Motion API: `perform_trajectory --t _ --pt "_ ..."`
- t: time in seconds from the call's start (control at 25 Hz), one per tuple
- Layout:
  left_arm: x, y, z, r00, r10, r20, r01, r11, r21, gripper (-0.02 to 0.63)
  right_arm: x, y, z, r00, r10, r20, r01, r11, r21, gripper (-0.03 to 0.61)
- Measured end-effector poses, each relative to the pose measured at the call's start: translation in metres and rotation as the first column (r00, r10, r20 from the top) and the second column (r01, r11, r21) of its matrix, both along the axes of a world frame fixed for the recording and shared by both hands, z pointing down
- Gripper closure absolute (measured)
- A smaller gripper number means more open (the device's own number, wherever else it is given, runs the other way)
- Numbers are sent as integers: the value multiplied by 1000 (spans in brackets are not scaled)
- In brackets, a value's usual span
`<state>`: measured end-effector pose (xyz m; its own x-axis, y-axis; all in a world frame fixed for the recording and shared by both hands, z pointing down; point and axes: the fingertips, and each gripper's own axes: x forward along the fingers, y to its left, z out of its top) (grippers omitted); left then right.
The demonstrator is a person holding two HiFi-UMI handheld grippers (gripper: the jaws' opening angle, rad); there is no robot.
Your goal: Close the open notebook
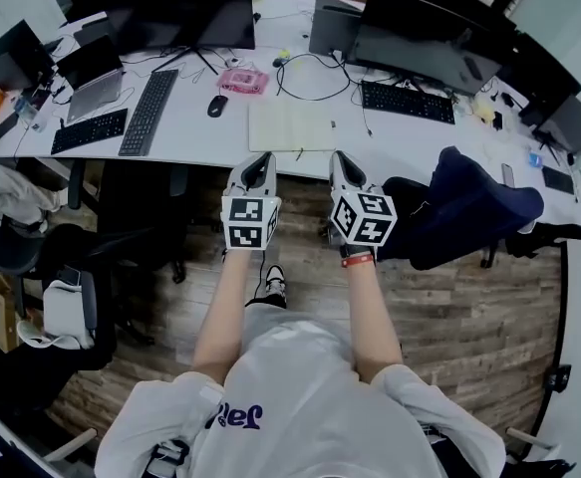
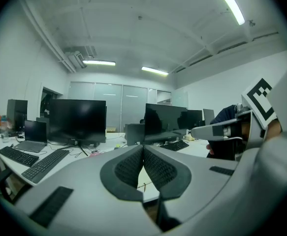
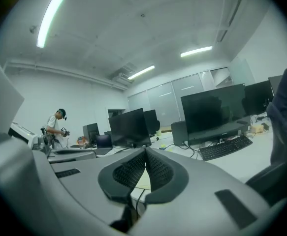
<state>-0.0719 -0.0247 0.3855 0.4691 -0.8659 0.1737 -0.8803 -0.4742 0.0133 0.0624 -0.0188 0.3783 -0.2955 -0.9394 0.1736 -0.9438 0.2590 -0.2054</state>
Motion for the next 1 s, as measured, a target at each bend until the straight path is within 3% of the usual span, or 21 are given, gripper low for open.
perform_trajectory --t 0.32,0.68,1.0 --pt "-24 -88 11 996 0 -84 -2 1000 -19 595 -25 -90 9 1000 3 -27 -3 1000 0 578" --pt "-50 -141 82 995 -23 -96 4 980 -200 592 -35 -140 52 999 -14 -47 10 996 -90 578" --pt "-63 -179 152 989 -71 -127 22 935 -353 570 -41 -186 101 995 -79 -64 67 983 -173 578"
